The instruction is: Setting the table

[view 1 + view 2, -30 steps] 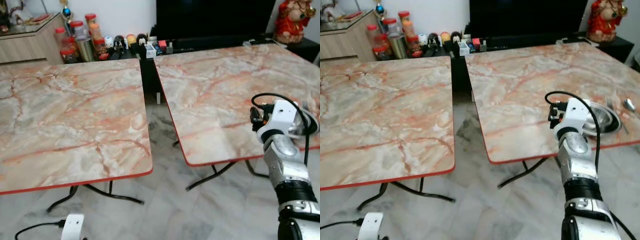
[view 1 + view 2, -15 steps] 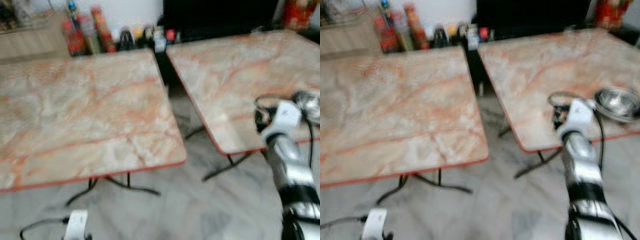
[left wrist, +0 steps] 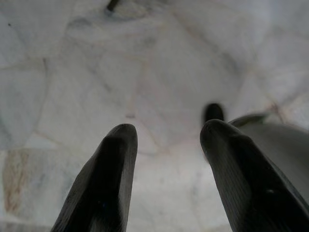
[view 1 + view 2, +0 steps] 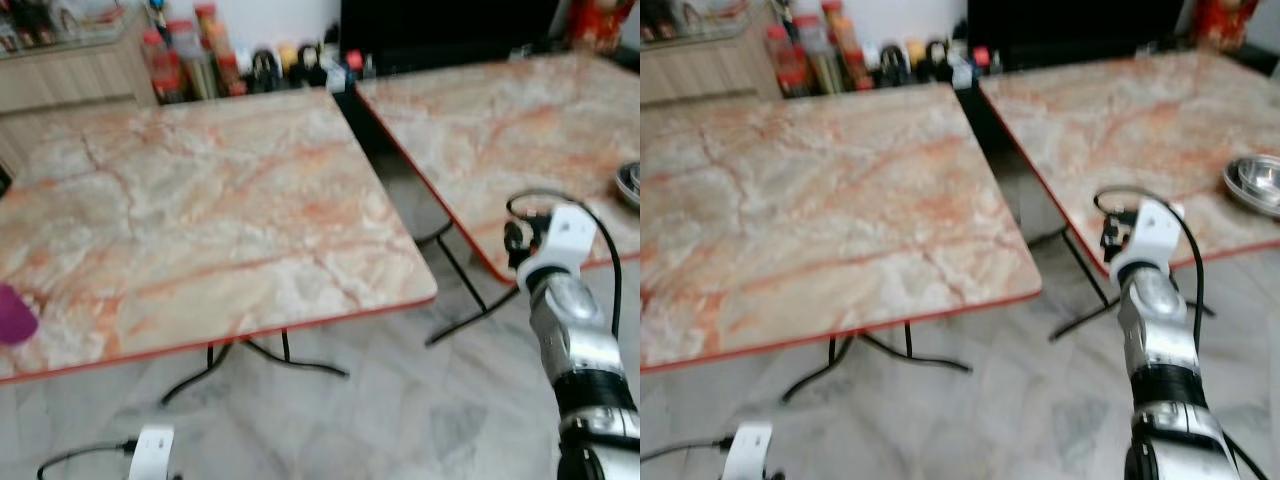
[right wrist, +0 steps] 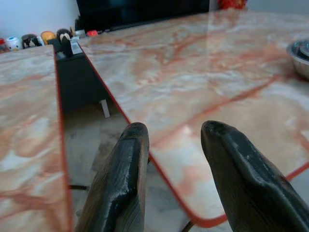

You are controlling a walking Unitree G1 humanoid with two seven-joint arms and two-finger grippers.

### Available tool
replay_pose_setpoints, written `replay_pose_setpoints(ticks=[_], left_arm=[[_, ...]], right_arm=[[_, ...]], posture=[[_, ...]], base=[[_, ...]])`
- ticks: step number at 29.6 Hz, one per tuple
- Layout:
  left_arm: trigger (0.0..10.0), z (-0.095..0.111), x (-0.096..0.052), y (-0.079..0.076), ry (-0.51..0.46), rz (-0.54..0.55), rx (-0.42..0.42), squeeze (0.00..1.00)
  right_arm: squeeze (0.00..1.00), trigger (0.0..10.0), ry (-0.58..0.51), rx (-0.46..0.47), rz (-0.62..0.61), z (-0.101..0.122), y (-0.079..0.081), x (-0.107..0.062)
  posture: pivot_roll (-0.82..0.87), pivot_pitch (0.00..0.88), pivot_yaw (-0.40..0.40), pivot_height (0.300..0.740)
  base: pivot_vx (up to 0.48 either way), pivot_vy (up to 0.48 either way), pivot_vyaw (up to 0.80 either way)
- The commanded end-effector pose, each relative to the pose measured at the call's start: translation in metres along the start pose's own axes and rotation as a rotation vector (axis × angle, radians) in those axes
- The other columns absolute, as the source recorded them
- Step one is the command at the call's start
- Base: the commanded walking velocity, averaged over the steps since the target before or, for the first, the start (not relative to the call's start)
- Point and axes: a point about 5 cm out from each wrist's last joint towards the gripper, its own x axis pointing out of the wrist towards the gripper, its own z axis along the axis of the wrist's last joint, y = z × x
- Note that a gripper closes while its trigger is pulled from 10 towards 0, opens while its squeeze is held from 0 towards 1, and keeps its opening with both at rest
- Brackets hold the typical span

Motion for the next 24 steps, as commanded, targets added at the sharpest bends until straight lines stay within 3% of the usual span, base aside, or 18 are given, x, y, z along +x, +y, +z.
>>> replay_pose_setpoints(ticks=[1, 19, 24], left_arm=[[10.0, -0.0075, -0.0015, 0.0071, 0.026, 0.020, -0.006, 0.00], [10.0, -0.0082, -0.0016, 0.0065, 0.023, 0.020, -0.005, 0.00], [10.0, -0.0073, -0.0015, 0.0067, 0.021, 0.022, 0.000, 0.00]], right_arm=[[0.00, 10.0, -0.015, 0.013, 0.036, 0.0050, 0.0137, 0.0027], [0.00, 10.0, -0.021, 0.020, 0.044, 0.0057, 0.0169, 0.0037], [0.00, 10.0, -0.022, 0.020, 0.039, 0.0040, 0.0141, 0.0016]], posture=[[0.05, 0.019, 0.015, 0.740], [0.06, 0.000, 0.014, 0.740], [0.06, 0.003, 0.016, 0.740]], base=[[0.000, 0.386, 0.00], [0.000, 0.382, 0.00], [0.000, 0.171, 0.00]])
